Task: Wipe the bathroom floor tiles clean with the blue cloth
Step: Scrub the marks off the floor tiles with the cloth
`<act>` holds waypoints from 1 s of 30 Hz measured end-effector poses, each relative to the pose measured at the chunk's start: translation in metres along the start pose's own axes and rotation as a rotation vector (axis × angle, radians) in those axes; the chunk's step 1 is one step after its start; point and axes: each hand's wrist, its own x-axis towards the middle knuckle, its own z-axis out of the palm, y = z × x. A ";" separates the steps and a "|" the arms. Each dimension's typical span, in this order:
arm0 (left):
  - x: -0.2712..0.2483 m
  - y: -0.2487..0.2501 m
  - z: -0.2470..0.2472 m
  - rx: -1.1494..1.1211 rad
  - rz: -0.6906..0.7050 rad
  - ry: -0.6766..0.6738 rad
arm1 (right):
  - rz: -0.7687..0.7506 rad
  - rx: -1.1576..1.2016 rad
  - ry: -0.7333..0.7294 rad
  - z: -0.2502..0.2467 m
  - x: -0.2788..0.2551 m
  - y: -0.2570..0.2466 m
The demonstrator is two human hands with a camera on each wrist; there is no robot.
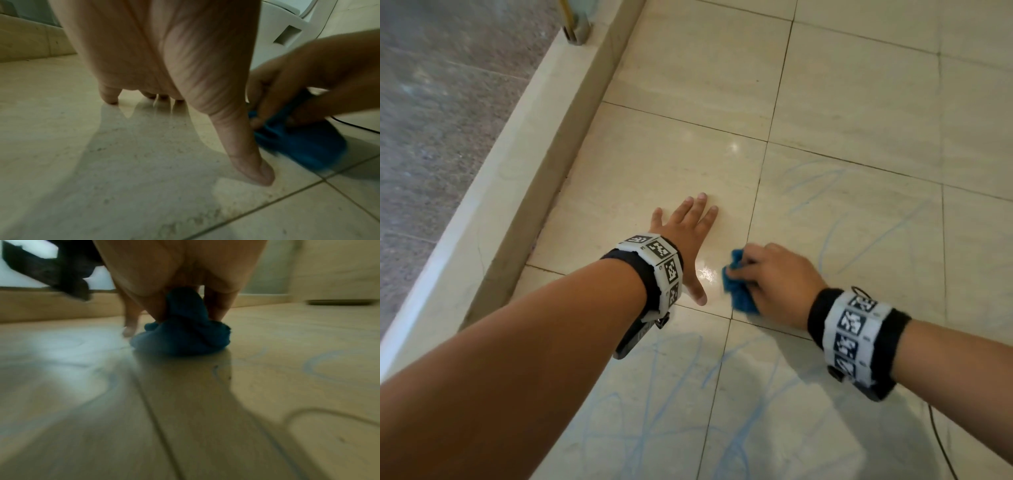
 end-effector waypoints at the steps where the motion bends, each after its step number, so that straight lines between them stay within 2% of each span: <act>1: 0.000 0.000 -0.001 0.001 0.000 -0.005 | -0.058 -0.010 -0.040 0.000 -0.005 -0.003; 2: -0.001 0.001 -0.002 -0.003 0.001 -0.011 | -0.062 0.001 -0.082 -0.004 -0.005 0.002; 3: -0.001 0.001 -0.004 -0.016 0.002 -0.015 | -0.001 0.004 -0.073 -0.009 0.001 0.013; 6: -0.001 0.001 -0.009 -0.078 0.004 -0.010 | 0.287 0.073 0.130 -0.013 0.012 0.055; 7: -0.001 0.002 -0.010 -0.098 0.001 -0.004 | 0.307 0.053 0.180 -0.010 0.012 0.055; 8: 0.000 0.003 -0.011 -0.112 -0.004 0.002 | 0.276 0.043 0.150 -0.007 0.006 0.045; 9: 0.002 0.005 -0.013 -0.117 -0.010 0.011 | 0.178 0.026 0.097 -0.001 -0.002 0.033; 11: 0.006 0.009 -0.018 -0.113 -0.012 0.025 | 0.037 0.172 -0.030 0.004 -0.024 0.012; 13: 0.011 0.012 -0.023 -0.109 0.000 0.039 | -0.059 0.110 -0.097 -0.006 -0.028 0.022; 14: 0.014 0.014 -0.025 -0.108 0.009 0.048 | 0.018 0.068 -0.121 -0.010 -0.025 0.039; 15: 0.017 0.015 -0.028 -0.106 0.016 0.057 | 0.119 0.069 -0.087 -0.015 -0.022 0.053; 17: 0.024 0.018 -0.034 -0.103 0.026 0.061 | 0.280 0.082 0.130 -0.015 -0.020 0.068; 18: 0.028 0.020 -0.035 -0.101 0.025 0.059 | 0.275 0.063 0.155 -0.013 -0.022 0.063; 19: 0.032 0.023 -0.036 -0.100 0.020 0.054 | 0.215 0.045 0.116 -0.011 -0.027 0.050; 21: 0.039 0.026 -0.036 -0.087 -0.001 0.025 | -0.065 -0.056 0.036 -0.002 -0.038 0.038; 22: 0.041 0.028 -0.034 -0.073 -0.013 0.006 | -0.129 -0.084 0.012 -0.004 -0.036 0.041; 23: 0.042 0.029 -0.032 -0.060 -0.022 -0.005 | -0.101 -0.065 -0.026 -0.012 -0.029 0.048; 24: 0.043 0.030 -0.030 -0.052 -0.028 -0.008 | 0.002 -0.037 -0.002 -0.020 -0.020 0.060; 26: 0.044 0.029 -0.029 -0.052 -0.031 -0.013 | 0.318 0.027 0.139 -0.024 -0.001 0.089; 27: 0.044 0.030 -0.030 -0.055 -0.033 -0.020 | 0.424 0.044 0.191 -0.022 0.003 0.093; 28: 0.045 0.030 -0.030 -0.055 -0.037 -0.023 | 0.433 0.019 0.190 -0.019 0.004 0.088; 30: 0.045 0.030 -0.031 -0.052 -0.045 -0.022 | 0.224 -0.019 0.143 -0.012 -0.005 0.063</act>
